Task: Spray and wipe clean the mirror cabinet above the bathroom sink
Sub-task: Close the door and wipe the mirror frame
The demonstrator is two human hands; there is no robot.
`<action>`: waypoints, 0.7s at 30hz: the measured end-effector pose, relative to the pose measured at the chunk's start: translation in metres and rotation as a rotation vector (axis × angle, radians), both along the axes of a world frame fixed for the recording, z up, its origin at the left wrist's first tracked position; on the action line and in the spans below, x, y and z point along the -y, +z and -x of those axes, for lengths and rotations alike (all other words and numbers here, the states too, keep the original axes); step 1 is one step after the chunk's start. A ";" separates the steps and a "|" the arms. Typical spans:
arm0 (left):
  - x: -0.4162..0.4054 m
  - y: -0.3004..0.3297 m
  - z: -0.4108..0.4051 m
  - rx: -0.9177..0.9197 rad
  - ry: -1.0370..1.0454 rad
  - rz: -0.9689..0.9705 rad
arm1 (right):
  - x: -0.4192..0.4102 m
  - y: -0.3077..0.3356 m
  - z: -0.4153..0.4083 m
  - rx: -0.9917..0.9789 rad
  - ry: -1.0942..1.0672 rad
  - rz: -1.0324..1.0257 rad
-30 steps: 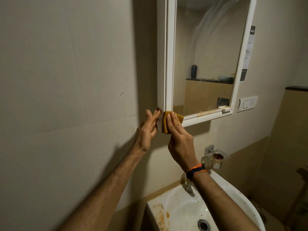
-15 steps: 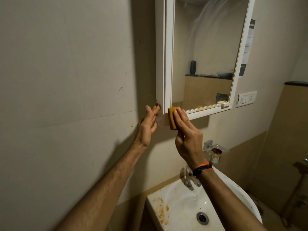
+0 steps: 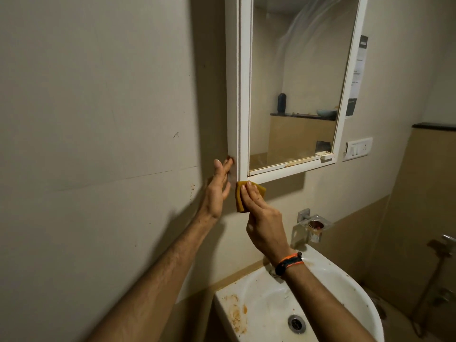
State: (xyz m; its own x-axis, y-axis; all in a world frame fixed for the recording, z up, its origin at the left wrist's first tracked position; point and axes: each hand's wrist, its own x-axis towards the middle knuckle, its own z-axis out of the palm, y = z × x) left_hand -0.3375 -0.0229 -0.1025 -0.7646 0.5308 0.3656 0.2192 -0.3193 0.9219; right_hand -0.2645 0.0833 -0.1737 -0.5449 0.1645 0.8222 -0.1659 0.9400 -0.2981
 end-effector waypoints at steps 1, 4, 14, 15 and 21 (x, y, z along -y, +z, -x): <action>0.000 0.001 0.000 0.002 0.005 0.000 | -0.002 0.003 -0.005 0.004 0.053 0.087; 0.000 0.002 -0.002 0.006 0.030 -0.004 | -0.010 0.023 -0.018 -0.047 0.154 0.529; 0.000 0.005 -0.009 -0.045 0.099 0.011 | -0.034 0.057 -0.009 0.104 0.342 0.994; 0.000 0.005 -0.008 -0.053 0.113 0.023 | -0.035 0.057 -0.004 0.112 0.349 0.982; -0.002 -0.001 -0.002 -0.092 0.195 0.083 | -0.026 0.049 0.020 -0.160 -0.097 0.745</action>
State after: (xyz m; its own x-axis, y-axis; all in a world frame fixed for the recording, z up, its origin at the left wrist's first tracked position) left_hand -0.3351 -0.0207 -0.1036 -0.8211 0.4072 0.3999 0.3538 -0.1867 0.9165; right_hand -0.2844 0.1091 -0.1251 -0.3832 0.7472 0.5430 -0.1873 0.5128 -0.8378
